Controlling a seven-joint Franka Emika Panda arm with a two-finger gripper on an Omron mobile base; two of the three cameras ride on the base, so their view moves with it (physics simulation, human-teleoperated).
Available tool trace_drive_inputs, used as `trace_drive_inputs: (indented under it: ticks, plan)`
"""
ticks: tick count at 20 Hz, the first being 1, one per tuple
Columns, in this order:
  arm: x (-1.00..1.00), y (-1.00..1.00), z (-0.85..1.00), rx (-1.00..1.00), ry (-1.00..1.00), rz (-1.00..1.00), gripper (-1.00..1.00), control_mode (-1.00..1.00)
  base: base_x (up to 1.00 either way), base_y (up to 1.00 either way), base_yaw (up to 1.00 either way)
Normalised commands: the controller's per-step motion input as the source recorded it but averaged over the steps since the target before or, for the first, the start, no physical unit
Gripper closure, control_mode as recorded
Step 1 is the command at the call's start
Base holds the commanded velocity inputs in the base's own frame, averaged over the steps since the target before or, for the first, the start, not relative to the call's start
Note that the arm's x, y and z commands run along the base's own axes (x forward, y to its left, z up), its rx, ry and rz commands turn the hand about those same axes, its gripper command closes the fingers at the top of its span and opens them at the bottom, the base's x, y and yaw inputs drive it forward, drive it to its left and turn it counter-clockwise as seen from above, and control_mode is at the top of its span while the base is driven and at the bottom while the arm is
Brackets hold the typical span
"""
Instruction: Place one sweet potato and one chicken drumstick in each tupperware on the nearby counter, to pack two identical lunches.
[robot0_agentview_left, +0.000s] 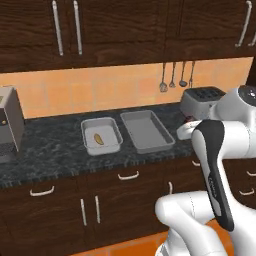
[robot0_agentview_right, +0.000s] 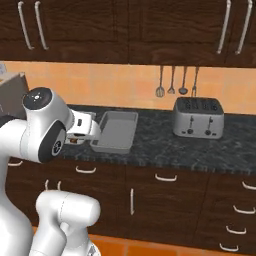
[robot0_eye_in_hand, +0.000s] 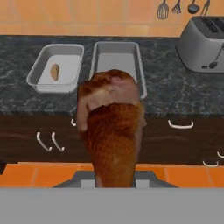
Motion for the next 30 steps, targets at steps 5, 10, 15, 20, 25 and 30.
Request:
trace_drive_inputs:
  ticks: [5,10,15,20,25,30]
  plan:
    - [0.00,0.00,0.00,0.00,0.00,0.00,1.00,1.00,0.35,0.98,0.11]
    - [0.00,0.00,0.00,0.00,0.00,0.00,1.00,1.00,0.84,0.45,0.20]
    - [0.00,0.00,-0.23,0.01,0.00,0.03,1.00,-1.00,0.26,0.04,0.10]
    - [0.61,-0.01,-0.97,0.00,0.06,0.01,1.00,-1.00,0.00,0.00,0.00]
    - [0.73,0.00,-0.67,-0.03,0.06,0.00,1.00,-1.00,0.00,0.00,0.00]
    - [0.69,0.00,-0.51,-0.07,0.11,0.00,1.00,-1.00,0.00,0.00,0.00]
